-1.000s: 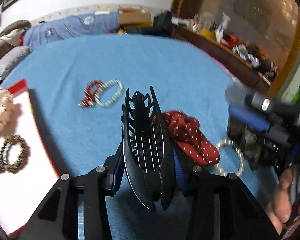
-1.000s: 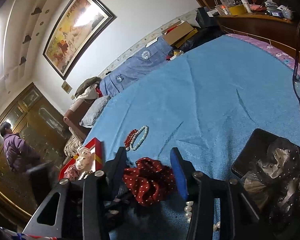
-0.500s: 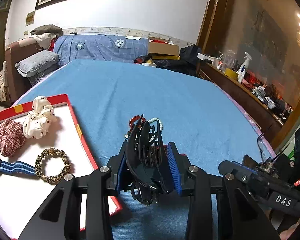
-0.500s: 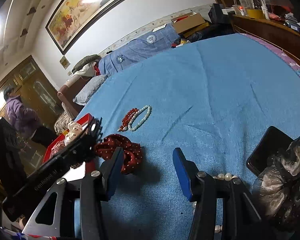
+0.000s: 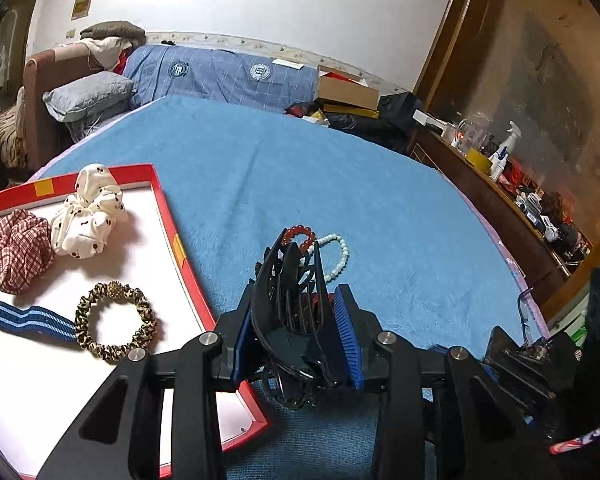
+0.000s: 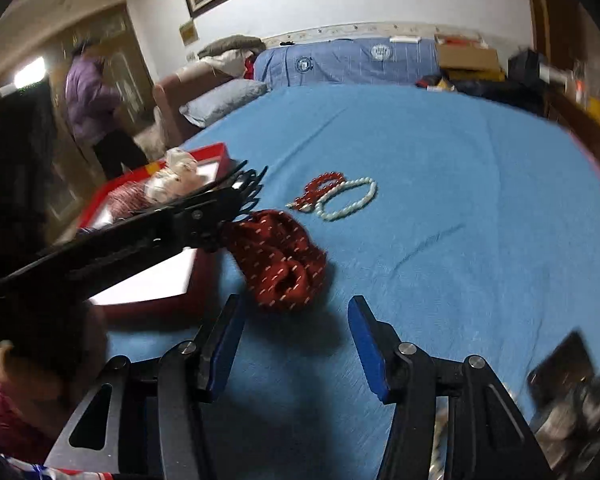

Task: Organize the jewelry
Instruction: 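Grasp the red polka-dot scrunchie with the right gripper while the left holds the clip, then carry the claw clip and red scrunchie over the red tray with both grippers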

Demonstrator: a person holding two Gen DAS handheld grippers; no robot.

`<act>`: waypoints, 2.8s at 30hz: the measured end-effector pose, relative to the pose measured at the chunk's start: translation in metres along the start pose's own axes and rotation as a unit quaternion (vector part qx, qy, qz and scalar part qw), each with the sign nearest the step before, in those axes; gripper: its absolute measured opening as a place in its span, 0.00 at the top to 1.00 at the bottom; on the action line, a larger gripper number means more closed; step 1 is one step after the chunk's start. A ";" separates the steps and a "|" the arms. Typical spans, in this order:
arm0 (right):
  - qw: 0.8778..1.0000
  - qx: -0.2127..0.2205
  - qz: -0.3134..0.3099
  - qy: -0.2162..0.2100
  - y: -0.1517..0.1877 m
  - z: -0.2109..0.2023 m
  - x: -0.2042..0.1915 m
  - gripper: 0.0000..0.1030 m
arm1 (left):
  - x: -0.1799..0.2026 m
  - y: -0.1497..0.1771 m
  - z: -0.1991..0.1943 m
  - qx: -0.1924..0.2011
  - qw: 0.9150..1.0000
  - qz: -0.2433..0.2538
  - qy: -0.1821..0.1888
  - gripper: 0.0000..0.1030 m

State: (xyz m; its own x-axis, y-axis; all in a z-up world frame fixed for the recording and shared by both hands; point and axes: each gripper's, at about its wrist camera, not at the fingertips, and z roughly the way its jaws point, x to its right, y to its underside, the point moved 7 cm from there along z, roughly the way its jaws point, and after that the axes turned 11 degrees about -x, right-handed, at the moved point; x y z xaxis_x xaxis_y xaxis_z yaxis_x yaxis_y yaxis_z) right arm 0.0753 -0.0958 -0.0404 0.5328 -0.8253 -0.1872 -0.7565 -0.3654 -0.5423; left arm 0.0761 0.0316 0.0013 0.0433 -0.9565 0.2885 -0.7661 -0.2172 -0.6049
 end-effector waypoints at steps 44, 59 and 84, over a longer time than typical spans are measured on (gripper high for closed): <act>0.974 0.080 0.210 0.028 0.016 -0.046 0.110 0.88 | 0.096 0.054 0.021 -0.025 0.976 0.216 -0.015 0.65; 0.976 0.087 0.198 0.024 0.015 -0.047 0.104 0.88 | 0.094 0.055 0.021 -0.023 0.977 0.211 -0.016 0.65; 0.973 0.111 0.202 0.013 0.028 -0.075 0.085 0.88 | 0.059 0.046 -0.028 0.007 0.987 0.158 -0.006 0.65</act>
State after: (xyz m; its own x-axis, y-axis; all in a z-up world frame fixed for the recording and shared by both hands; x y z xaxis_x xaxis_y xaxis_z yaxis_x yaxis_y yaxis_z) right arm 0.0710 -0.2087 -0.0097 0.1966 -0.8936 -0.4035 -0.8009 0.0911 -0.5919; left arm 0.0254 -0.0297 0.0115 -0.1882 -0.9793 0.0752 -0.7339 0.0893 -0.6733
